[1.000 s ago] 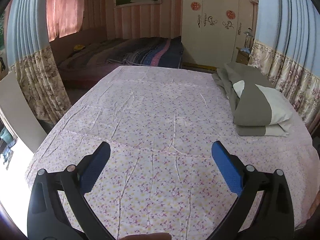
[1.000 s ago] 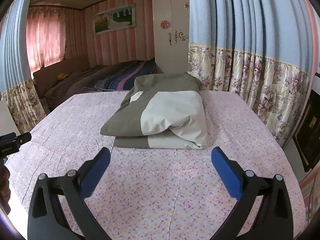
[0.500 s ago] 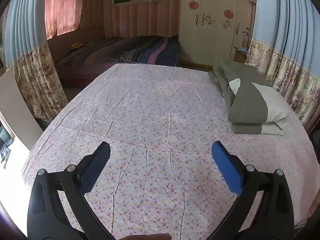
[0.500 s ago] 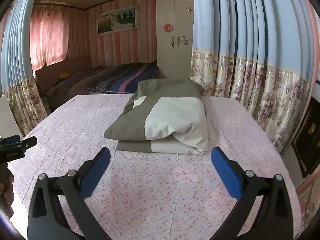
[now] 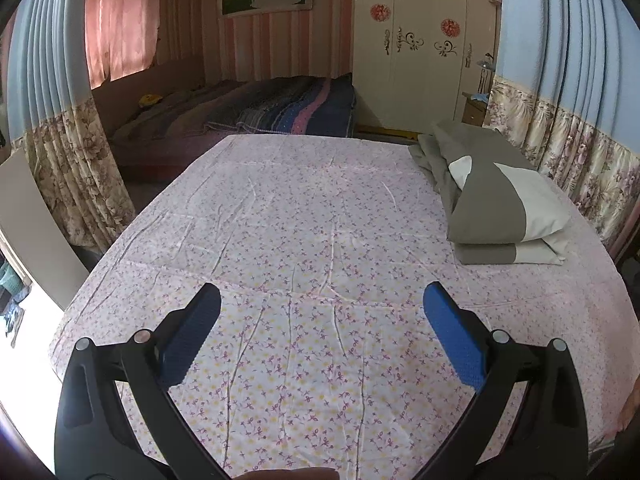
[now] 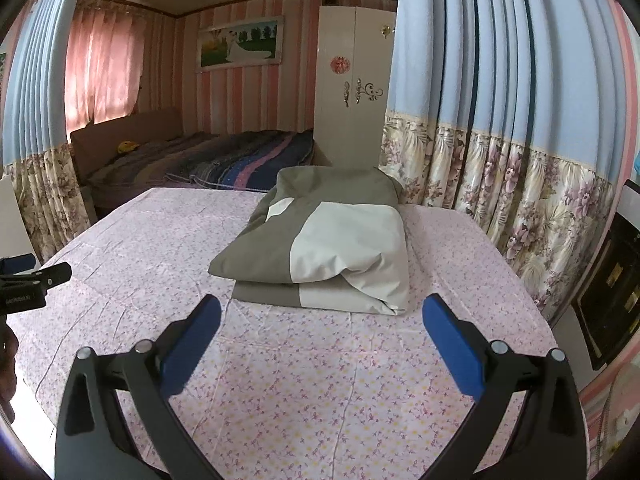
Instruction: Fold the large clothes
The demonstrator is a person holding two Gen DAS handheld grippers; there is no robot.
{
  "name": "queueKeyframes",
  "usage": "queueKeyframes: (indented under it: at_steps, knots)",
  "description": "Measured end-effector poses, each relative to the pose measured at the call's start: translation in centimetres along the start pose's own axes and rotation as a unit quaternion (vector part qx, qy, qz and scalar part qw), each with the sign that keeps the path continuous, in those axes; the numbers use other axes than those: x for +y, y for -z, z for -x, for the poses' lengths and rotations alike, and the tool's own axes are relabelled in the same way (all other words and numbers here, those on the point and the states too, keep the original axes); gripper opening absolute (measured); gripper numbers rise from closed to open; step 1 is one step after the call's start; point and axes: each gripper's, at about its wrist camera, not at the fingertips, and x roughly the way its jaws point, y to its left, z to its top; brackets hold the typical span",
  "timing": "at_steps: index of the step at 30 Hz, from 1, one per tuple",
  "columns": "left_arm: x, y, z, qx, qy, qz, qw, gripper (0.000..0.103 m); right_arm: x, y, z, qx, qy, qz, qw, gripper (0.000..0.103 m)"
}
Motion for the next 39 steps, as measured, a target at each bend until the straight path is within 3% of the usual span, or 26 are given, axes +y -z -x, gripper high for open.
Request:
queueKeyframes:
  at_steps: [39]
  knots:
    - [-1.4, 0.3, 1.2, -0.007, 0.009, -0.028, 0.9996, 0.100, -1.4, -0.2, 0.7, -0.001, -0.009, -0.027, 1.000, 0.101]
